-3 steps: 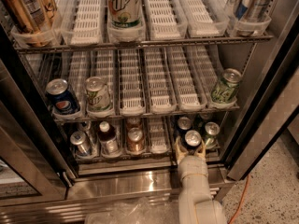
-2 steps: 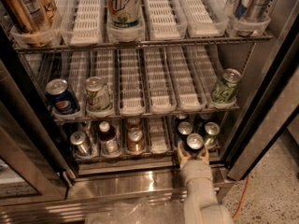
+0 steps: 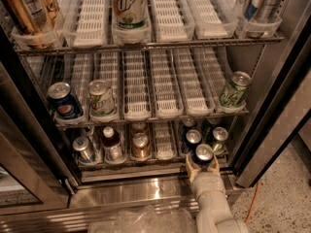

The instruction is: Pick pepsi can from bottom shelf of fridge

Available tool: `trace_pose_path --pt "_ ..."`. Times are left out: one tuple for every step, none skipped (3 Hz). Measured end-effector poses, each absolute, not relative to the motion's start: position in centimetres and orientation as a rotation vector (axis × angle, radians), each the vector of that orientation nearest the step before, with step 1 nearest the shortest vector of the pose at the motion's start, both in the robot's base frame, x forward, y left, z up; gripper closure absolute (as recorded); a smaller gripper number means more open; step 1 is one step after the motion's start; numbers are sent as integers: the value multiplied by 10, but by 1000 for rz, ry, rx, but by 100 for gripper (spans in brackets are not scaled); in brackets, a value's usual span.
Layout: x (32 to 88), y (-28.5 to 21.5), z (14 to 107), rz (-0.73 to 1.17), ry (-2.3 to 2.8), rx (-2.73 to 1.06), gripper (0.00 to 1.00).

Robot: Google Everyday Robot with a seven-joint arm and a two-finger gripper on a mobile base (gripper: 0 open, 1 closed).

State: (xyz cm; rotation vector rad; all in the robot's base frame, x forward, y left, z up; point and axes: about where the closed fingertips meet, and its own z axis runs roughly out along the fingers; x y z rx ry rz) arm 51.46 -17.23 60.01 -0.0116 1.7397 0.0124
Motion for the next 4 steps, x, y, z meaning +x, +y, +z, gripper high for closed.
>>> trace_pose_path --pt "487 -167 581 42 1777 -64 100" --pt "485 -168 580 53 1781 -58 100" --pt "483 -168 579 91 1765 -95 100" --pt "475 -175 575 133 1745 -153 100"
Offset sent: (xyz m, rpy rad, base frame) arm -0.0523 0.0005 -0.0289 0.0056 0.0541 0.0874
